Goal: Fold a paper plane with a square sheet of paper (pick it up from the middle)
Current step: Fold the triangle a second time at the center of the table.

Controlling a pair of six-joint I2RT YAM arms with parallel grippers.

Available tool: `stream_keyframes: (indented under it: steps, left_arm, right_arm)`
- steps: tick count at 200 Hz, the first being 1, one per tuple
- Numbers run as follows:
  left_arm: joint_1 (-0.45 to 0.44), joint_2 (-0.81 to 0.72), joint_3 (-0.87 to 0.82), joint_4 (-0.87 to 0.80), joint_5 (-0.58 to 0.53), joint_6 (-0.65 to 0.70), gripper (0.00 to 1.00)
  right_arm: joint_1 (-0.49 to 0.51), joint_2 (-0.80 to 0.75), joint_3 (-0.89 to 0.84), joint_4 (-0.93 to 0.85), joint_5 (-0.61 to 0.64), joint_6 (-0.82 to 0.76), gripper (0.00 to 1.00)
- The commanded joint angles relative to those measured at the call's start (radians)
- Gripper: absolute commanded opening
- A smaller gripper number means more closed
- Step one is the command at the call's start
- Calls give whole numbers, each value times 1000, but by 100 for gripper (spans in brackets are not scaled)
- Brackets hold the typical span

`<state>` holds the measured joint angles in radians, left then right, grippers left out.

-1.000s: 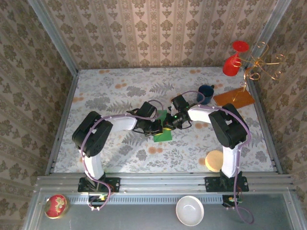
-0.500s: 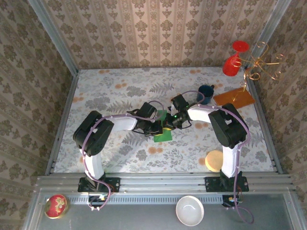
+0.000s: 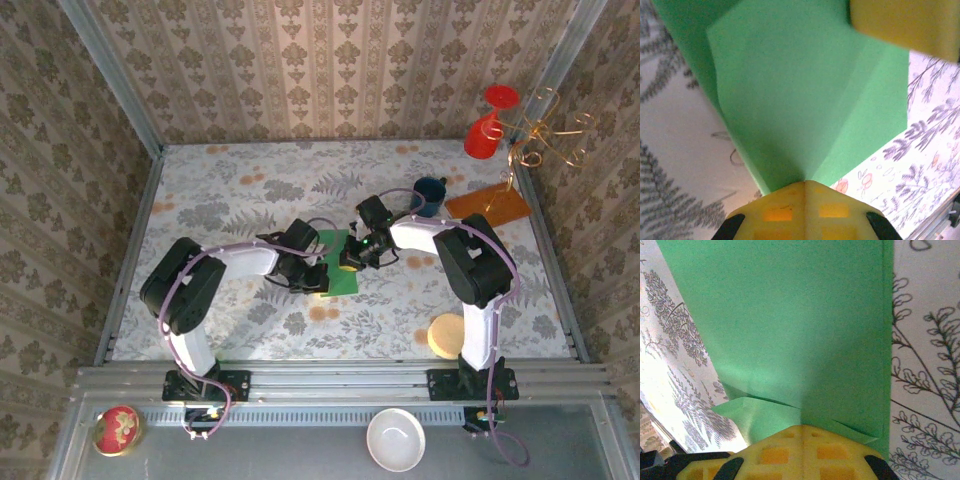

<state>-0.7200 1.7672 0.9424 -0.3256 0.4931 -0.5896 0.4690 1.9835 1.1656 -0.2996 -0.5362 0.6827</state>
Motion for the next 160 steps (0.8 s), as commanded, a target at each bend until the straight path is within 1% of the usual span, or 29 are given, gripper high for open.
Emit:
stream_keyframes:
  steps: [1,18,31,55,83,101,125,136,160]
  left_arm:
    - [-11,-31,-22,-117,-23,64,0]
    - [-17,-45,-39,-143,-38,70,0]
    - [-18,-60,-49,-177,-71,72,0]
    - [6,-116,-57,-195,-100,60,0]
    - [31,-210,-41,-108,-116,7,1]
    - [42,-230,-42,-13,-137,-48,5]
    - [42,-186,-24,92,-133,-108,9]
    - [41,-151,-4,130,-112,-125,11]
    - [39,-82,41,180,-103,-148,13]
  right_arm:
    - [-12,101,-37,-107,162,-12,0]
    - [-12,100,-36,-107,161,-12,0]
    - [-12,101,-37,-108,161,-12,0]
    - [-12,95,-37,-96,148,-12,0]
    - [-10,56,-40,-48,86,-12,1]
    - [-10,13,-31,-11,40,-5,3]
    - [-12,-57,-15,47,-21,20,9]
    - [-12,-88,-20,76,-35,38,14]
    - [-19,-150,-68,108,4,82,25]
